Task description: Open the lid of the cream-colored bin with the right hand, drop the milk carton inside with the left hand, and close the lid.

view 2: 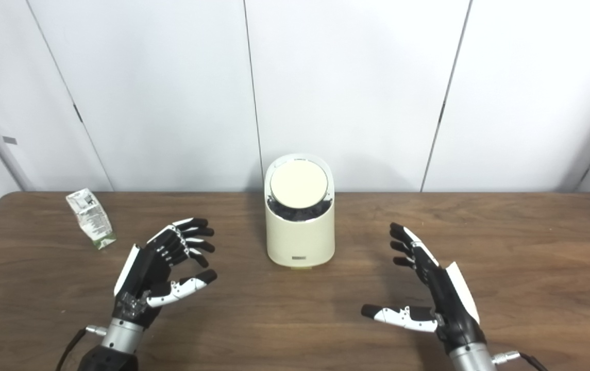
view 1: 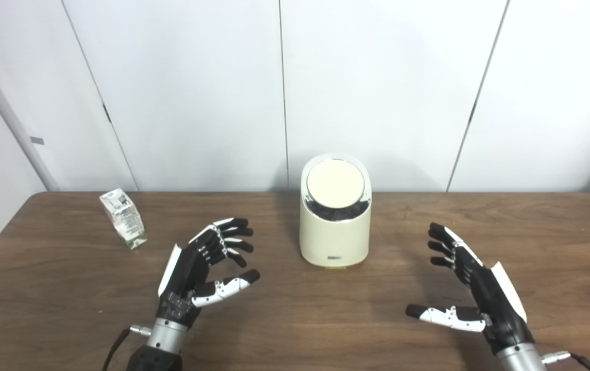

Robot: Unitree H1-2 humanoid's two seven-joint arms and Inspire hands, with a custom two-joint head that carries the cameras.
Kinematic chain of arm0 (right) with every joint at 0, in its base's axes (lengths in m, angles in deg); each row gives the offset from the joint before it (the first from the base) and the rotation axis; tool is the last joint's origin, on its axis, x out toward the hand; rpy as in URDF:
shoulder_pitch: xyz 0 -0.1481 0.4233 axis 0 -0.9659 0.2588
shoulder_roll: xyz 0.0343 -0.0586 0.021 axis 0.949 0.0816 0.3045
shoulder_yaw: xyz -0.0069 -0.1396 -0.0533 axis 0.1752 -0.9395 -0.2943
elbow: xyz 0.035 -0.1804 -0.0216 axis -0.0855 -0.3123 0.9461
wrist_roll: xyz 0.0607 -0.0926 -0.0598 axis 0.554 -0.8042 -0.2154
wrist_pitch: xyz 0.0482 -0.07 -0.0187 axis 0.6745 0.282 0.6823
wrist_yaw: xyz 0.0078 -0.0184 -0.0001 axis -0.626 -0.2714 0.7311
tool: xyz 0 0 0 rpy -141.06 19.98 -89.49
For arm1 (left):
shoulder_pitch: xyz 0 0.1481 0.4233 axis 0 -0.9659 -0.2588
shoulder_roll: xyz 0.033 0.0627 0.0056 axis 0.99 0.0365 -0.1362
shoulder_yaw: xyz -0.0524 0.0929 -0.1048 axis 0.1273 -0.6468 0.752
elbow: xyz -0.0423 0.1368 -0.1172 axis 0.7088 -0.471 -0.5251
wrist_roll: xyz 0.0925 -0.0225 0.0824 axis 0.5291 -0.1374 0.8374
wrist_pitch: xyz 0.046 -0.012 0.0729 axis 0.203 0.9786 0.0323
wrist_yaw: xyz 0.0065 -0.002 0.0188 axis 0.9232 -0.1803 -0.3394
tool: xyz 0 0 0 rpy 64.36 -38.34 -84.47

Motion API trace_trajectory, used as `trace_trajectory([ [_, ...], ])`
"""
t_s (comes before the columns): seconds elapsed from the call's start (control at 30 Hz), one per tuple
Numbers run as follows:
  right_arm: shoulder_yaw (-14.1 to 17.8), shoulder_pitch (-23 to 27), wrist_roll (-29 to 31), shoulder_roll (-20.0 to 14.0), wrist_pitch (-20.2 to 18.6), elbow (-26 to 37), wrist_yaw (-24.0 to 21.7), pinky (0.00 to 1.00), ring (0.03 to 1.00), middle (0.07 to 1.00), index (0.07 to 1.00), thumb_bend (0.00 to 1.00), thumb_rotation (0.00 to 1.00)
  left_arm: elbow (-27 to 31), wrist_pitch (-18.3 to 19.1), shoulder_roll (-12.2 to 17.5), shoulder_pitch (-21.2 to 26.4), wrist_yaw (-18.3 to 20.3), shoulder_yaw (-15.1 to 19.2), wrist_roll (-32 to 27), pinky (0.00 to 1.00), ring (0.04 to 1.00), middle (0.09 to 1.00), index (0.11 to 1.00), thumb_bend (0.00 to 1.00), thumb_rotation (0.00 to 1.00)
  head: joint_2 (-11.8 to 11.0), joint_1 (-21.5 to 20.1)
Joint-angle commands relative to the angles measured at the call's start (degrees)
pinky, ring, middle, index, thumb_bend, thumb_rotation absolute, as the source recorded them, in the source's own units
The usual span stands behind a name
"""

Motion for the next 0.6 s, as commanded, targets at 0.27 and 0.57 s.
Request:
trace_trajectory([
  [0.27,0.3,1.8,0.5,-0.1,1.4,1.6,0.9,0.78,0.869,0.902,0.896,0.78,0.21,-1.2,-1.1,-0.4,-0.1,0.0,-0.1,-0.8,0.46,0.609,0.709,0.757,0.66,0.0,-0.2,0.2],
  [0.57,0.0,7.0,-1.1,-1.2,-1.4,3.7,0.0,0.74,0.857,0.899,0.897,0.75,0.22,-1.8,-1.6,-0.2,0.2,0.1,0.0,-0.5,0.46,0.609,0.709,0.761,0.65,0.0,-0.5,-0.3],
])
